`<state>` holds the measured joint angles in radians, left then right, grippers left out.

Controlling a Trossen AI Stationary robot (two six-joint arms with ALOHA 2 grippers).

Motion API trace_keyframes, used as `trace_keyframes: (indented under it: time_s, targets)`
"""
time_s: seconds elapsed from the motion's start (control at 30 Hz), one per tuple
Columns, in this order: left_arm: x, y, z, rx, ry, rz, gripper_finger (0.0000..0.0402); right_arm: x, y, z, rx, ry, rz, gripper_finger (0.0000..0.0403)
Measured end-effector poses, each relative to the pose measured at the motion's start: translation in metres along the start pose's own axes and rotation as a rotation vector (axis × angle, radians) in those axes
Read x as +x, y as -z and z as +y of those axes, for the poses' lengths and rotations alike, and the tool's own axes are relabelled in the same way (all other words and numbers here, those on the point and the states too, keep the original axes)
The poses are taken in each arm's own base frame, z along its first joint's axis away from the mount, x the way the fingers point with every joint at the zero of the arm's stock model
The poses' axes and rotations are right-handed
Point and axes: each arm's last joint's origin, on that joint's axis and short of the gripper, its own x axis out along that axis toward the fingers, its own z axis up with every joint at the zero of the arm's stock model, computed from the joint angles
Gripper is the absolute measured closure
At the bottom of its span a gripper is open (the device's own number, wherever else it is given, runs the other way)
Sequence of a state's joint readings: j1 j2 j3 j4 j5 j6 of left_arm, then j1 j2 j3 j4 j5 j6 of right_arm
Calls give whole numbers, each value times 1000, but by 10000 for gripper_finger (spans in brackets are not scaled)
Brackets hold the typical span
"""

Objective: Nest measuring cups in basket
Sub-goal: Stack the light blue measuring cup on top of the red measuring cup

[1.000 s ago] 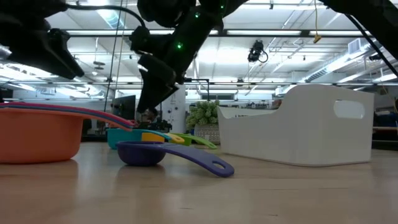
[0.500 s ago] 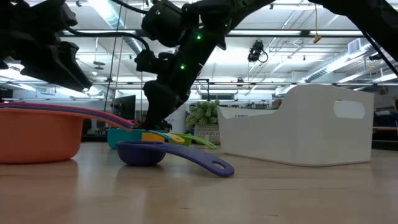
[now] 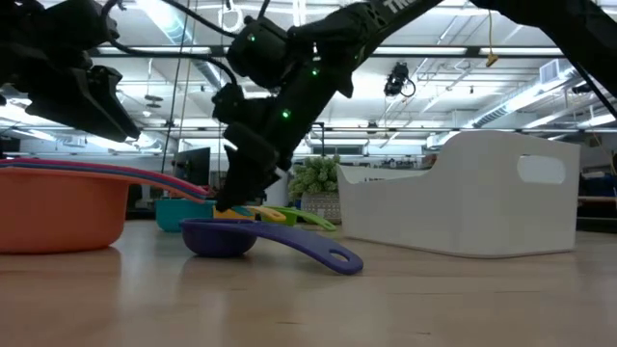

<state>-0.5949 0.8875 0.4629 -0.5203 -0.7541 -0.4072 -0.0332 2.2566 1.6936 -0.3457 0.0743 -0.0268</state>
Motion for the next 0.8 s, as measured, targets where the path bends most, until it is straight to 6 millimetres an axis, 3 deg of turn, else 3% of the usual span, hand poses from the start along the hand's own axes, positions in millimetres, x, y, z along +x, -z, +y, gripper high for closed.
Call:
trace_keyframes:
  time_s: [0.8]
  targets:
    - [0,1,-1,7,41,18,219,1,-3,-5,72,-33,-41,169]
